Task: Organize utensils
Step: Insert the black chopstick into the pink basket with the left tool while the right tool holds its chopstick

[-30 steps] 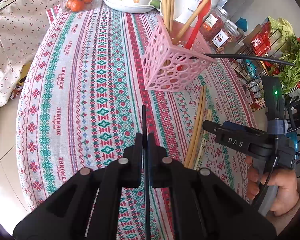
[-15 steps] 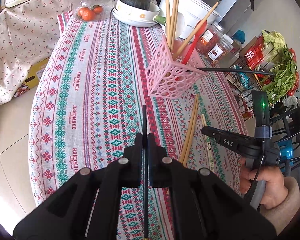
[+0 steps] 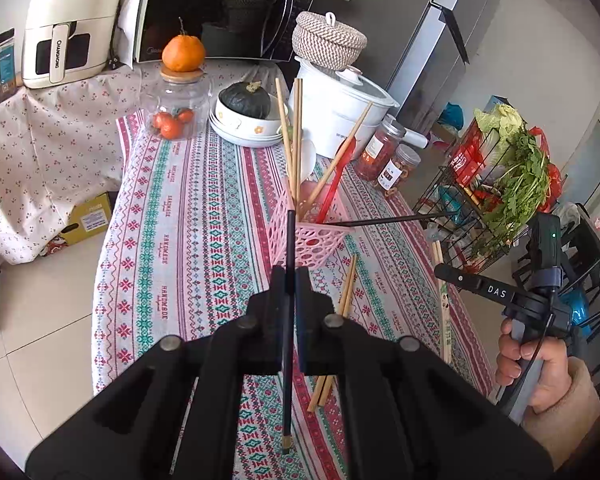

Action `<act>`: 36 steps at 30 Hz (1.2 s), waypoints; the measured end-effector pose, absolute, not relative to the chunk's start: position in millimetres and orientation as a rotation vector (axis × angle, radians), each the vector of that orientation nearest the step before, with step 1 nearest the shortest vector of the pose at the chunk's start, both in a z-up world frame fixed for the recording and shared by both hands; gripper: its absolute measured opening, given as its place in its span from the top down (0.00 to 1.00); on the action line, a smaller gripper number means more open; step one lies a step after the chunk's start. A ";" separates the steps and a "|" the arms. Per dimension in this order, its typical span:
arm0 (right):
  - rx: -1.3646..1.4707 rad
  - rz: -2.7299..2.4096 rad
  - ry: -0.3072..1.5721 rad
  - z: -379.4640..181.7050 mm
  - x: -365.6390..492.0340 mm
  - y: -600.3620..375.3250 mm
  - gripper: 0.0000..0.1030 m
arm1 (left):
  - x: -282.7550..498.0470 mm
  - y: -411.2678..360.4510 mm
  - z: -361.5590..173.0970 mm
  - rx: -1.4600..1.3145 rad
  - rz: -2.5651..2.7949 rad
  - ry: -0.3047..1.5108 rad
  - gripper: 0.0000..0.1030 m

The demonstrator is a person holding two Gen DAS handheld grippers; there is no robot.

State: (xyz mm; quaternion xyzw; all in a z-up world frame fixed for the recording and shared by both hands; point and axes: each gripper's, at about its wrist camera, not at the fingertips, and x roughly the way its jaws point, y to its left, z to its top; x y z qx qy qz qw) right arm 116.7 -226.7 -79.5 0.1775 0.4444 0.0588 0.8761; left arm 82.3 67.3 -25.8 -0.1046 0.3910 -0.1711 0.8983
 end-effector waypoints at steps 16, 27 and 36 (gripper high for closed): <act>0.362 0.157 0.758 -31.0 114.7 -227.9 0.95 | 74.9 70.7 58.5 -0.260 -0.276 0.383 0.95; 0.408 0.168 0.712 -21.9 124.0 -239.5 0.95 | 106.5 24.9 77.4 -0.188 -0.288 0.275 0.95; 0.447 0.170 0.701 -21.2 132.9 -250.6 0.95 | 142.3 -14.3 53.1 -0.072 -0.272 0.264 0.95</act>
